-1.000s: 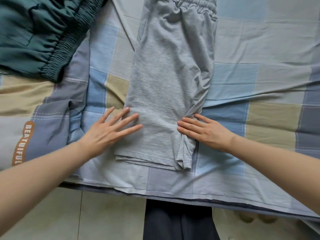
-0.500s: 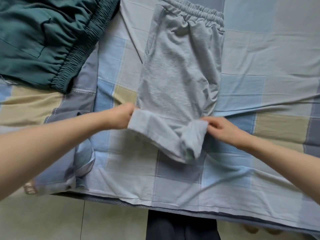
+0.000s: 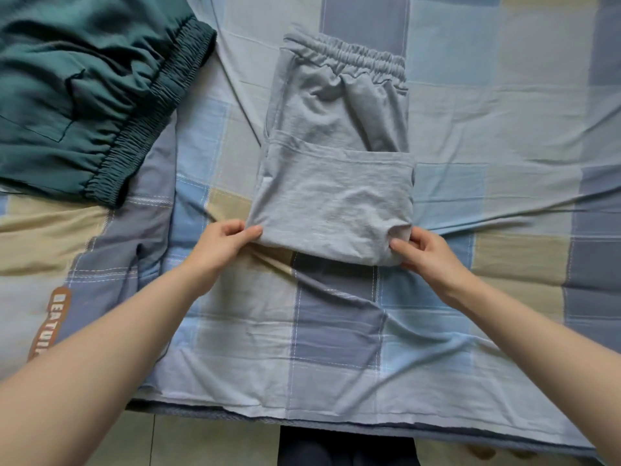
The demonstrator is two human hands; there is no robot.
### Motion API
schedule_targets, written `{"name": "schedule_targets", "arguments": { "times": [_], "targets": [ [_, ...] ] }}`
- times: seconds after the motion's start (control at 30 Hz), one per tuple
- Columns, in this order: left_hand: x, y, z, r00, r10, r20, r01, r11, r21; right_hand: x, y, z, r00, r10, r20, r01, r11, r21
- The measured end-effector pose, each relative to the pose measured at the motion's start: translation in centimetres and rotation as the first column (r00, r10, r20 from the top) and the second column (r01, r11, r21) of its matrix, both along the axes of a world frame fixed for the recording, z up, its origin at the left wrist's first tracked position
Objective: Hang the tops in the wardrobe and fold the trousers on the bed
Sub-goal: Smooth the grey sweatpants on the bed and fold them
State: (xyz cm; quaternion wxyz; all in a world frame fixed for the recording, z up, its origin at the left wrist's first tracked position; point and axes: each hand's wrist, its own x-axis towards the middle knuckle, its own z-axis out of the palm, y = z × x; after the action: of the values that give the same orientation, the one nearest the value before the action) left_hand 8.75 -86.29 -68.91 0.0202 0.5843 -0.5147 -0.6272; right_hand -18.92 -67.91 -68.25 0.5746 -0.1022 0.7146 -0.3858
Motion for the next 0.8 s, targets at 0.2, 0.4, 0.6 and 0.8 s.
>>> {"name": "schedule_targets", "arguments": {
  "times": [0.2, 0.4, 0.6, 0.8],
  "targets": [
    [3.1, 2.6, 0.4, 0.988, -0.140, 0.072, 0.138, 0.990, 0.029, -0.1, 2.5, 0.7, 0.998, 0.044, 0.034, -0.048, 0.990, 0.135],
    [4.2, 2.9, 1.2, 0.762, -0.474, 0.441, 0.647, 0.588, -0.485, -2.3, 4.1, 2.0, 0.460, 0.373, -0.806, -0.364, 0.907, 0.213],
    [1.2, -1.0, 1.6, 0.193, -0.553, 0.811, 0.826, -0.354, -0.438, -3.2, 1.8, 2.3, -0.518, 0.323, -0.792, -0.783, 0.193, 0.591],
    [-2.1, -3.2, -1.5, -0.112, -0.540, 0.834, 0.774, -0.574, -0.268, -4.0, -1.4, -1.3, -0.667, 0.223, -0.711, -0.703, 0.129, 0.699]
  ]
}}
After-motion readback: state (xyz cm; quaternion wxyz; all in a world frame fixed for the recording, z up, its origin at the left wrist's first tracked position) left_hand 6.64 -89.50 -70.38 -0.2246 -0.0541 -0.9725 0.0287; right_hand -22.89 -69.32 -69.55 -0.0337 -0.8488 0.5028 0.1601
